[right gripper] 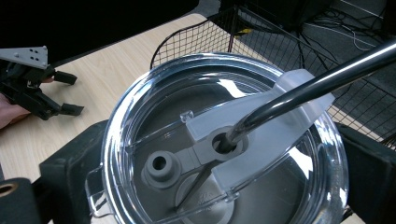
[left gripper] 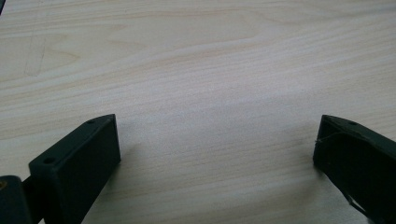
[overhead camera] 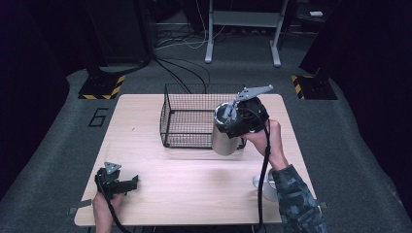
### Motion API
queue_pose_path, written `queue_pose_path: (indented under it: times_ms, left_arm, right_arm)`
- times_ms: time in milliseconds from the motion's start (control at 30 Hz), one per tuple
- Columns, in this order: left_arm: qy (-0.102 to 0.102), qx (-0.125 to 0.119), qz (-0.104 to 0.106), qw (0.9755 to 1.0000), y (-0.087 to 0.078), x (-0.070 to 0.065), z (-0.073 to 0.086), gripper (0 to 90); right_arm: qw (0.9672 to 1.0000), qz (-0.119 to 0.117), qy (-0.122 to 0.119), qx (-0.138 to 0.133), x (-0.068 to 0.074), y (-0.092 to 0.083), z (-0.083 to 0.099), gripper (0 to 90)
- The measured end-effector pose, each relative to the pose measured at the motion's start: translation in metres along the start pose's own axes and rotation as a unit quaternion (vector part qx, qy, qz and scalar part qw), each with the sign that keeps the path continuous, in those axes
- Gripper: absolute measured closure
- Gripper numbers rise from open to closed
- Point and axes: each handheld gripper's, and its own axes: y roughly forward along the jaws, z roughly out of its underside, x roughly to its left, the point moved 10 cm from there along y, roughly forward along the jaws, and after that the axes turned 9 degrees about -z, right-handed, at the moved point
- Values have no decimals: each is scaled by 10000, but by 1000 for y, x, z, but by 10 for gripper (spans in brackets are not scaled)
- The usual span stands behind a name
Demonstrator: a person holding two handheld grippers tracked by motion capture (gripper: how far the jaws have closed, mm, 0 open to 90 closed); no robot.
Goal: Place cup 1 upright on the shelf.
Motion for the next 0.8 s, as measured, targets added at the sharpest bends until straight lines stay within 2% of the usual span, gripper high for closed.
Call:
queue_pose_path:
  times_ms: [100,200,333,800]
  left_arm:
    - [-21,-20,-4,10000,0,0,0,6]
    - [-19,-21,-7,10000,0,0,0,6]
    - [-15,-17,-5,10000,0,0,0,6]
    - [-3,6,11,10000,0,0,0,6]
  right_arm:
    - [10000,19,-63,-38,-3,2,-6,36]
    - [10000,11,-12,0,-2,3,-10,36]
    - [10000,25,-79,-8,-4,5,-16,36]
    - [9999,93,-82,-52,-10,13,-35,36]
